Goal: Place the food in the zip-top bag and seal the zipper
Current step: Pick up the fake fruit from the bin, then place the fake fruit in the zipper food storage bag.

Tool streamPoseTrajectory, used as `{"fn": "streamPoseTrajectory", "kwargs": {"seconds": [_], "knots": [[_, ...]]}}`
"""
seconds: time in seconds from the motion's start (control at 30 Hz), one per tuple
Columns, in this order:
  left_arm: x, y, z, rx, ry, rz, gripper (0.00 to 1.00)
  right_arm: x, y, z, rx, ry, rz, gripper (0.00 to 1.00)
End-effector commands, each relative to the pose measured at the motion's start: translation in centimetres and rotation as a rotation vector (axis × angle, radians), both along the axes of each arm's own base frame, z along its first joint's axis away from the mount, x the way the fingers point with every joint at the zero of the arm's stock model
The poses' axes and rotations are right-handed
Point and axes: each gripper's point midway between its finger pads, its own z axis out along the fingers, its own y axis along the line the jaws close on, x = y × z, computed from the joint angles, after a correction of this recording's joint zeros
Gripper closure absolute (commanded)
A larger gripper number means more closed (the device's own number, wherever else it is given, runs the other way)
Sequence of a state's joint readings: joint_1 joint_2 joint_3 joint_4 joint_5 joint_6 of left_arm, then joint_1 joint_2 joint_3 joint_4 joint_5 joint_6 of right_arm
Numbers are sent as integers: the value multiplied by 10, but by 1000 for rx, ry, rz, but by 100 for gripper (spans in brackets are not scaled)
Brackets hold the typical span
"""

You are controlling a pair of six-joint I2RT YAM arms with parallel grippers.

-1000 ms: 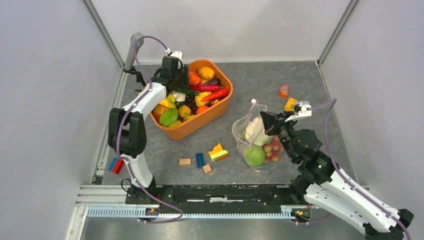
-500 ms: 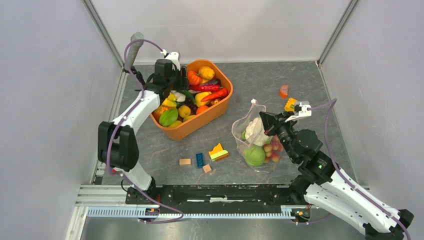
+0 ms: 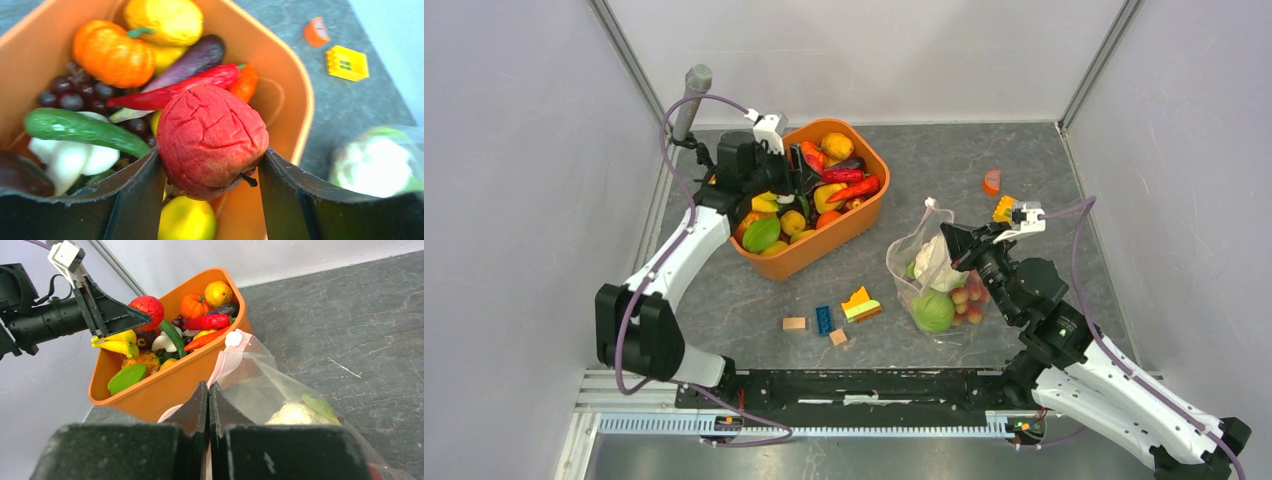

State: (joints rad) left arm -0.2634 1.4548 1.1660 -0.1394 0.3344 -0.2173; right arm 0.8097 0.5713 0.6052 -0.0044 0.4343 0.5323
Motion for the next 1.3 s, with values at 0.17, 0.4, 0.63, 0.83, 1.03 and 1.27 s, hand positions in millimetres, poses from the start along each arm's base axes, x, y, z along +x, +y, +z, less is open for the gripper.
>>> {"fn": "streamPoseTrajectory", "kwargs": {"seconds": [0.17,0.4,0.63,0.83,1.03,1.27], "knots": [[-89,-72,99,-204,-184,-360,62,0,13,24,81,-53,48,100],[-158,-121,112,-189,-252,-657,61,-1,14,26,96,-60,58,100],[-202,-172,106,-169,-244,-848,62,-5,17,32,139,-73,84,100],[-220,-183,94,-144,-219,-924,63,-5,14,29,133,-63,72,100],[-225,-192,66,-111,-135,-968,62,-6,15,32,140,-72,78,100],[-212,-205,43,-44,-56,-942,62,-6,15,36,133,-81,78,100]]}}
